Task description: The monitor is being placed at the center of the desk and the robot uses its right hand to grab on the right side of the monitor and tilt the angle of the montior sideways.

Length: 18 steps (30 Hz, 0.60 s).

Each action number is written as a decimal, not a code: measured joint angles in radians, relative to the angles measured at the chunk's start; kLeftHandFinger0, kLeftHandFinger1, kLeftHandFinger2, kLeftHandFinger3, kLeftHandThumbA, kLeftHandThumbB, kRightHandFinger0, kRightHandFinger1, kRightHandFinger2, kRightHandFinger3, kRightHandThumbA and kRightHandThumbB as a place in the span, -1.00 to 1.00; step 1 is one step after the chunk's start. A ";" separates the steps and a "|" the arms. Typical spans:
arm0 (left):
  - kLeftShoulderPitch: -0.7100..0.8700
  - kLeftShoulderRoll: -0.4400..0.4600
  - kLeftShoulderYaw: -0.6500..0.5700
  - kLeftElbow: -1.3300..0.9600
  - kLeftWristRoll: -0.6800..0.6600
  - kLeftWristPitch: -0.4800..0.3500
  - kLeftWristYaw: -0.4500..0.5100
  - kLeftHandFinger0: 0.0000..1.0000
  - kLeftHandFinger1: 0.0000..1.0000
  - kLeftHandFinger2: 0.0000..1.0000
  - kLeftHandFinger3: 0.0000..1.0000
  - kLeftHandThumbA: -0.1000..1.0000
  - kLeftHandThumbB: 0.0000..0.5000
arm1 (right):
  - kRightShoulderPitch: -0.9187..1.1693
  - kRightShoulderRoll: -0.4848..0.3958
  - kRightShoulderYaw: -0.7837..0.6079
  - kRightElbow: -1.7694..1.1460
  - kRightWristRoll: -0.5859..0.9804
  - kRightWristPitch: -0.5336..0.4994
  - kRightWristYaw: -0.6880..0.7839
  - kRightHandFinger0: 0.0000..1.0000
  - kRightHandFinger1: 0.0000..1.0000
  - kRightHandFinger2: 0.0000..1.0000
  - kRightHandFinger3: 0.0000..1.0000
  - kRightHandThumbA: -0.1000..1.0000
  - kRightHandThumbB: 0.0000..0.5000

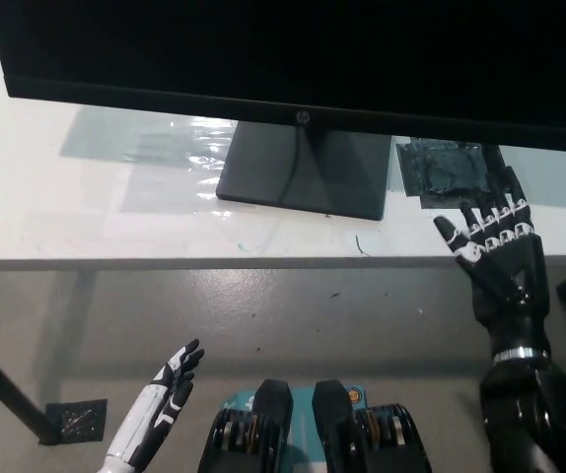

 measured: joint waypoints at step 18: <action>-0.009 0.008 -0.010 -0.004 0.006 -0.009 0.001 1.00 1.00 1.00 1.00 1.00 0.16 | -0.221 0.118 -0.295 0.346 0.297 0.217 0.173 1.00 1.00 1.00 1.00 1.00 0.34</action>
